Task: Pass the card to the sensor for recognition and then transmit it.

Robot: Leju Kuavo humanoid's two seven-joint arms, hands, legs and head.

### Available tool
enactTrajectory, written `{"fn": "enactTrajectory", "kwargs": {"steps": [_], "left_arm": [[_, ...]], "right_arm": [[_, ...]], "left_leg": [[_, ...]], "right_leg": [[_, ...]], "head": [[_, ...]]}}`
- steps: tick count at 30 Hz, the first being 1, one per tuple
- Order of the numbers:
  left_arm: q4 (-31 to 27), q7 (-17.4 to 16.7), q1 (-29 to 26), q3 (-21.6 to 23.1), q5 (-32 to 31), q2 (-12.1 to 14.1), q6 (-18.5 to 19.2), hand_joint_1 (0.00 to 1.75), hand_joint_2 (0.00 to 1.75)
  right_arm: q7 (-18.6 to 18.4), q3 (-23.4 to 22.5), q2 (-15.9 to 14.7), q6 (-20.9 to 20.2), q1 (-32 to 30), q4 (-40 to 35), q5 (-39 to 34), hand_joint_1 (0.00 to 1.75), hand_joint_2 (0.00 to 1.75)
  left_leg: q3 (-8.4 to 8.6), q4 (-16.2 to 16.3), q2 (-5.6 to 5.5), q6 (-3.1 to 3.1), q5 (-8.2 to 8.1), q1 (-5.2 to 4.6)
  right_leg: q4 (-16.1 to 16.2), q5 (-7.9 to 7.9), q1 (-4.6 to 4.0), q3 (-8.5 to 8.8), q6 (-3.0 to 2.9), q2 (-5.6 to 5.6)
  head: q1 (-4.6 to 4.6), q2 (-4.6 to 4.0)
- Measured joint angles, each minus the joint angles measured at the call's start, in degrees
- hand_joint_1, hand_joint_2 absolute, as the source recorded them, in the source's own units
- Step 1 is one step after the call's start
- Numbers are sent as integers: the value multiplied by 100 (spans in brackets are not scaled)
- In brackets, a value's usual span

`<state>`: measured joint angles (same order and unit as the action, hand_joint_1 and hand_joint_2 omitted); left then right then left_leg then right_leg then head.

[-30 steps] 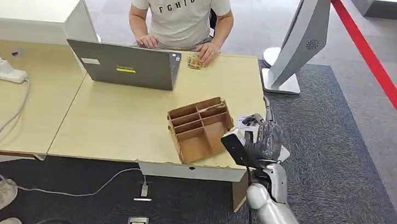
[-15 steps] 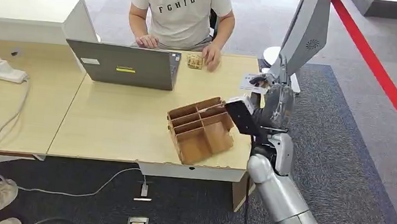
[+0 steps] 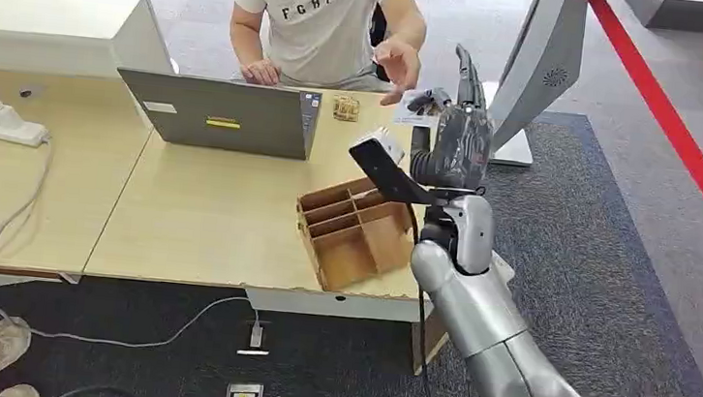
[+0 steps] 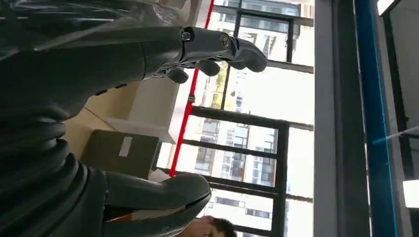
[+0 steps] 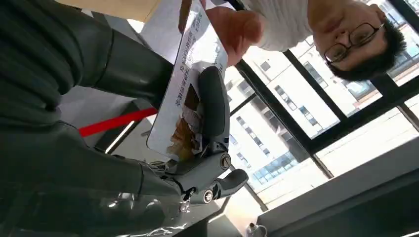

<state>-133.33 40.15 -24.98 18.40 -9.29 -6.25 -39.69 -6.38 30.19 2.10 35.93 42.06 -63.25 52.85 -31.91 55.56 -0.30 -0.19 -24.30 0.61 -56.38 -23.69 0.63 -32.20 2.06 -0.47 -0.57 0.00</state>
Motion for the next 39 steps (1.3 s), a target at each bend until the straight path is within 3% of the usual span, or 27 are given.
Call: {"fn": "enactTrajectory", "kwargs": {"steps": [14,24,25,26,27,39], "left_arm": [[2,0,163,44,380,251,2,0,175],[2,0,193,42,443,310,0,0,175],[2,0,193,42,441,310,2,0,175],[2,0,193,42,439,310,2,0,175],[2,0,193,42,435,310,0,0,175],[2,0,166,42,339,310,0,0,175]], "right_arm": [[-500,284,286,-21,356,847,589,175,175],[-562,369,389,-46,412,1191,758,175,175],[-569,371,404,-46,411,1217,773,115,175],[-580,374,413,-46,413,1243,793,14,175],[-580,376,422,-55,412,1274,828,0,175],[-510,400,516,-35,410,1525,1079,0,175]], "left_leg": [[0,0,1,0,0,0],[-2,1,1,0,-1,1],[-3,1,1,0,-1,1],[-4,0,1,0,-1,1],[-4,1,1,0,-2,1],[-4,1,2,0,-2,0]], "right_leg": [[0,0,-1,-3,-1,0],[0,0,-1,-6,0,0],[0,0,-1,-6,0,0],[0,0,-1,-7,0,0],[0,0,-1,-8,0,0],[0,0,-1,-9,0,0]], "head": [[0,0],[-2,0],[-2,0],[0,0],[-2,0],[-2,0]]}}
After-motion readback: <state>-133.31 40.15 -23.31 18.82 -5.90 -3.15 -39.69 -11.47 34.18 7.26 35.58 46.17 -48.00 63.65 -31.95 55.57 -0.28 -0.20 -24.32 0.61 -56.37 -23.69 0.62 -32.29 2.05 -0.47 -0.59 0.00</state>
